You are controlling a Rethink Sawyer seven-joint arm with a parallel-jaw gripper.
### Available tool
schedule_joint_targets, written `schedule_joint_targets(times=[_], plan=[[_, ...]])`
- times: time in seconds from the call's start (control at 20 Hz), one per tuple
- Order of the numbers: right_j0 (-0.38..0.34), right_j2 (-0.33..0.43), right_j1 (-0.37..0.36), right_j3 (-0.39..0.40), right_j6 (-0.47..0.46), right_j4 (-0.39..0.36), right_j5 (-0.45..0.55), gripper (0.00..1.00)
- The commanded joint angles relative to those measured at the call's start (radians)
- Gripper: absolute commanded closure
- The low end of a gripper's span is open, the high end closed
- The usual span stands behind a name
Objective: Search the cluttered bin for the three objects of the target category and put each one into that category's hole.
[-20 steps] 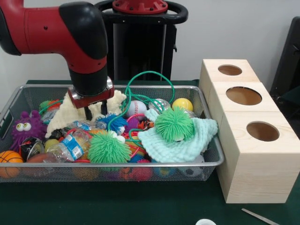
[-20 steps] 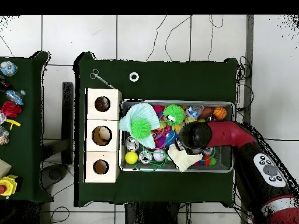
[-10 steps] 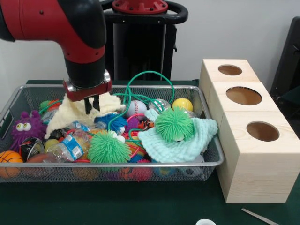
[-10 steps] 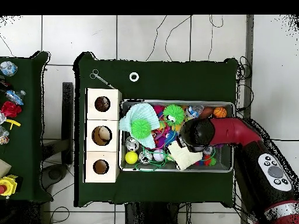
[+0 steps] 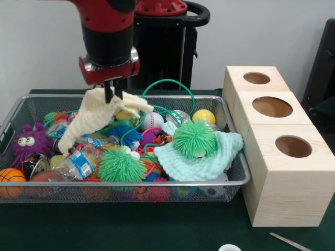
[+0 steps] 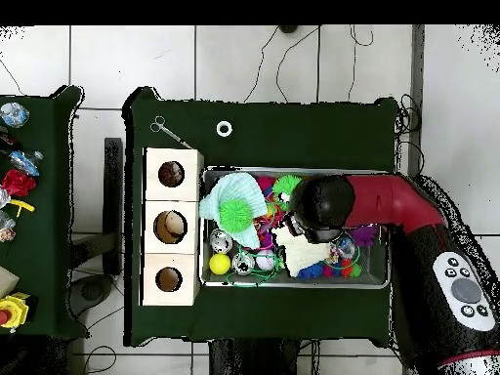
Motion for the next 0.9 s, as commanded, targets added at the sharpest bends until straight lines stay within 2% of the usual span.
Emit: schedule_joint_targets(times=[0.05,0.25,0.5,0.9], plan=[[0.052,0.054,-0.064,-0.053,-0.023,0.081,0.098,1.0],[0.076,0.037,-0.077,-0.083,-0.026,0.106,0.149,1.0],[0.08,0.02,-0.084,-0.081,-0.027,0.141,0.16,1.0],[0.029,0.013,-0.034,-0.046,-0.116,0.093,0.041,1.0]])
